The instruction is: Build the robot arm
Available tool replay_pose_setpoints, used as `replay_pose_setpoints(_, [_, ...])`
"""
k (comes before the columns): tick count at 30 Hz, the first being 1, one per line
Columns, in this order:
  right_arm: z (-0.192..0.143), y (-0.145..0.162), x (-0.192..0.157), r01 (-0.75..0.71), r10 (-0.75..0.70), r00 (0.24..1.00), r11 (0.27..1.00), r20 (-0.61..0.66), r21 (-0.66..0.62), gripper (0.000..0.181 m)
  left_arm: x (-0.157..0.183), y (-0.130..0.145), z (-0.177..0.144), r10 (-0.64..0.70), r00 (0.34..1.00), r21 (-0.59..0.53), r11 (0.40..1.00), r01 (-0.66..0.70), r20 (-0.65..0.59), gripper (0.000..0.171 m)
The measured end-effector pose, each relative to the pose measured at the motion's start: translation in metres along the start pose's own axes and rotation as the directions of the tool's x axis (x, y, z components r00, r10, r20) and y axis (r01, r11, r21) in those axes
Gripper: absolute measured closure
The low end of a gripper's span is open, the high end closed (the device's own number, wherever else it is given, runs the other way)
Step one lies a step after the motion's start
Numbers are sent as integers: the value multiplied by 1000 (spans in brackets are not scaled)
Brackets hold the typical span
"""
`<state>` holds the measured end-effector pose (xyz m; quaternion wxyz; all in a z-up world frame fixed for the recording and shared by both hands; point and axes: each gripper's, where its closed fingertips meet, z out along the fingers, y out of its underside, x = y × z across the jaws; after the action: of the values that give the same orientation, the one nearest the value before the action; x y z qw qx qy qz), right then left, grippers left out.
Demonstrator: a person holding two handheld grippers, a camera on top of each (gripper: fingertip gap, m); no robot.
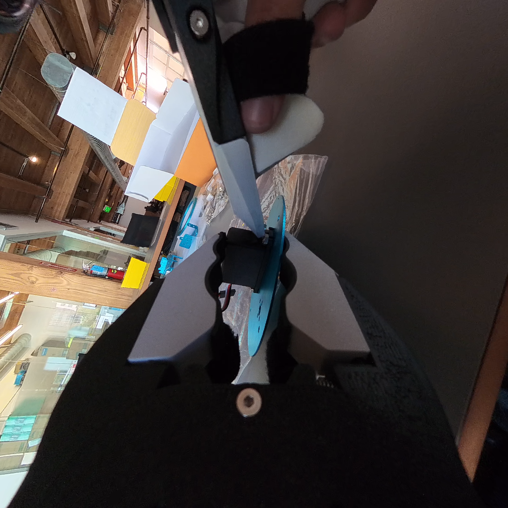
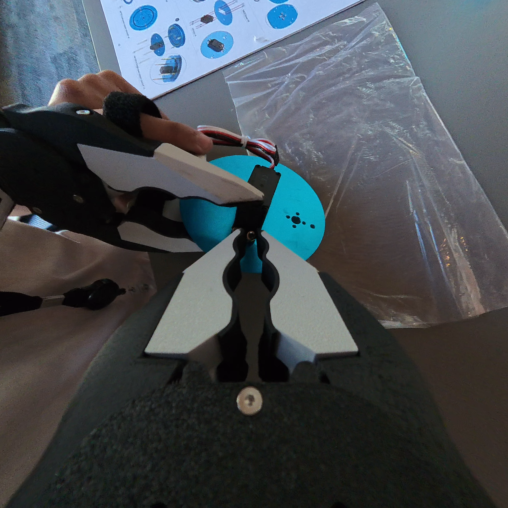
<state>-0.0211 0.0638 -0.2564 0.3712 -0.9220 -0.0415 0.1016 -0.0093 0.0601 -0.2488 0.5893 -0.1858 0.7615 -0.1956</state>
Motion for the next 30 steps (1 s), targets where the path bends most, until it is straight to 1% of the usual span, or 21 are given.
replay_pose_setpoints(5, [-1,0,0,-63,62,997,998,48,26,170,-1,-1,-2,-22,1000,8,1000,22,1,133])
replay_pose_setpoints(10, [-3,1,0,-75,72,995,997,68,37,168,0,-1,-2,-18,1000,9,1000,18,3,134])
replay_pose_setpoints(12, [-11,4,12,-38,38,999,999,24,34,168,0,-1,-3,-11,1000,9,1000,11,1,134])
replay_pose_setpoints(14, [-26,-2,37,-22,26,998,997,-48,80,170,-1,-1,-5,-12,1000,17,1000,11,4,134])
replay_pose_setpoints(15, [-31,-10,43,-4,9,999,991,-37,131,169,-3,-1,-6,-6,1000,25,1000,6,13,134])
replay_pose_setpoints(17, [-31,-23,49,88,-93,996,969,12,232,161,-9,-2,-8,26,998,35,999,-28,51,135])
replay_pose_setpoints(18, [-26,-22,55,120,-128,992,966,19,229,156,-14,-3,-9,48,996,38,998,-51,74,135])
replay_pose_setpoints(20, [-17,-20,66,125,-137,989,970,47,207,158,-25,-1,-10,82,993,30,996,-85,89,135])
replay_pose_setpoints(23, [-5,-31,78,119,-144,985,967,95,226,157,-42,19,-7,137,987,-11,991,-137,87,134])
replay_pose_setpoints(25, [10,-33,83,178,-206,969,965,135,195,149,-53,42,-1,172,983,-53,984,-168,70,135])
replay_pose_setpoints(26, [18,-33,86,223,-248,959,958,136,179,148,-58,53,1,180,982,-67,982,-175,62,135])
replay_pose_setpoints(28, [31,-36,87,282,-313,938,939,151,196,145,-69,73,5,171,984,-93,982,-165,52,135])
replay_pose_setpoints(30, [37,-42,86,315,-353,923,923,156,223,145,-79,87,6,148,988,-107,984,-142,47,135])
